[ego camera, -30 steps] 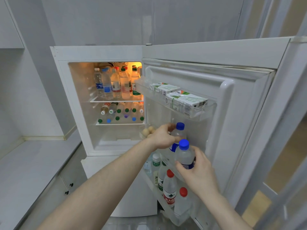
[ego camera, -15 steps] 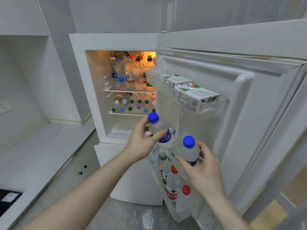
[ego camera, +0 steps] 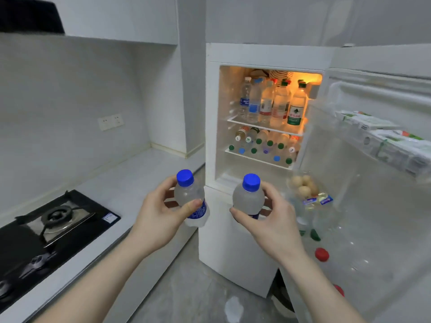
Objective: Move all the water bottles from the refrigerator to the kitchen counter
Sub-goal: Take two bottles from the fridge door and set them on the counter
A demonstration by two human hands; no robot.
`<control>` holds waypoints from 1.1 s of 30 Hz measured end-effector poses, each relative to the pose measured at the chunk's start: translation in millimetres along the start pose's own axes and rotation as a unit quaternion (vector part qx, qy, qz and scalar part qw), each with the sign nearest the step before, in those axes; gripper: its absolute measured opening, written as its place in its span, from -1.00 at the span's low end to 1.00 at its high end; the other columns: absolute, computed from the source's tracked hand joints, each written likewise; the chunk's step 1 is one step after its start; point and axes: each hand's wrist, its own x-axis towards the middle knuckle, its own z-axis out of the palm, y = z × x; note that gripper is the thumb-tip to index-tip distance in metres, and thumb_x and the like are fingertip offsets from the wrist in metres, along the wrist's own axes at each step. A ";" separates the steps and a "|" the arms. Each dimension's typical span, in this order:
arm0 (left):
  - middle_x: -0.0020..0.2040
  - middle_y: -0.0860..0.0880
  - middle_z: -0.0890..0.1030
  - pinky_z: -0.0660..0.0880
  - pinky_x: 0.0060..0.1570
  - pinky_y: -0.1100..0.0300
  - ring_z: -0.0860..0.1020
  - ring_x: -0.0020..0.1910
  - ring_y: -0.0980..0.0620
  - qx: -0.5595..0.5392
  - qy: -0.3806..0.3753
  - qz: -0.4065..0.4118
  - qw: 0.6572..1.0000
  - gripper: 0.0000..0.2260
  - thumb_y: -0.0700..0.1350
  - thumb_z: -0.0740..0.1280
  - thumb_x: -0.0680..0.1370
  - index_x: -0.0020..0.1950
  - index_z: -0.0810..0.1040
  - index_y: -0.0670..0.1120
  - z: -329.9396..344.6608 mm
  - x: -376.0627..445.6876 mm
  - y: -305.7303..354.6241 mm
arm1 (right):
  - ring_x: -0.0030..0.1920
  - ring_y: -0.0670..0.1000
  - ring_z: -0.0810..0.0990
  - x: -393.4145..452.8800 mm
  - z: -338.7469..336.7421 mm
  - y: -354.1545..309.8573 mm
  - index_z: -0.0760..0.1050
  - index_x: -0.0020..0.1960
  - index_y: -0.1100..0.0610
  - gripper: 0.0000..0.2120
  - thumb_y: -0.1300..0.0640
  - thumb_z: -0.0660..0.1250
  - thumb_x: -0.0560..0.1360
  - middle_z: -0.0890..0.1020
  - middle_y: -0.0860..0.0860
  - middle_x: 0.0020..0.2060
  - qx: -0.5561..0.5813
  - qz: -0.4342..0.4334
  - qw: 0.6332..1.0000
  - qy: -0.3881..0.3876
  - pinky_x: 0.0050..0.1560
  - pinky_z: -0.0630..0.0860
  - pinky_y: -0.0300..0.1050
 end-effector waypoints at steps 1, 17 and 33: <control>0.09 0.22 0.68 0.56 -0.02 0.24 0.67 0.02 0.10 0.007 0.014 -0.010 1.000 -0.59 -0.05 0.55 0.48 0.27 0.56 0.23 -18.5 -9.2 -6.3 | -0.04 -0.12 0.68 0.3 18.7 -5.1 0.56 0.13 -0.23 -0.51 0.08 0.68 0.33 0.69 -0.24 -0.01 0.004 -0.003 1.000 -0.025 -0.11 0.59 -0.29; 0.05 0.06 0.74 0.63 0.11 -0.05 0.72 0.01 0.00 0.075 0.357 -0.190 0.912 -0.57 -0.12 0.57 0.48 0.29 0.57 0.15 -344.8 -252.6 -90.8 | 0.00 -0.20 0.68 -85.2 391.5 -137.7 0.54 0.16 -0.23 -0.46 -0.02 0.70 0.28 0.71 -0.28 -0.04 0.080 -0.095 0.899 -0.421 0.01 0.62 -0.20; 0.02 0.36 0.65 0.58 -0.15 0.29 0.65 -0.03 0.27 0.125 0.628 -0.312 0.702 -0.60 -0.11 0.56 0.49 0.24 0.54 0.15 -470.7 -436.0 -123.8 | -0.02 -0.28 0.64 -212.2 639.5 -246.5 0.52 0.07 -0.30 -0.50 -0.03 0.68 0.26 0.68 -0.32 -0.05 0.088 -0.236 0.699 -0.669 -0.08 0.51 -0.41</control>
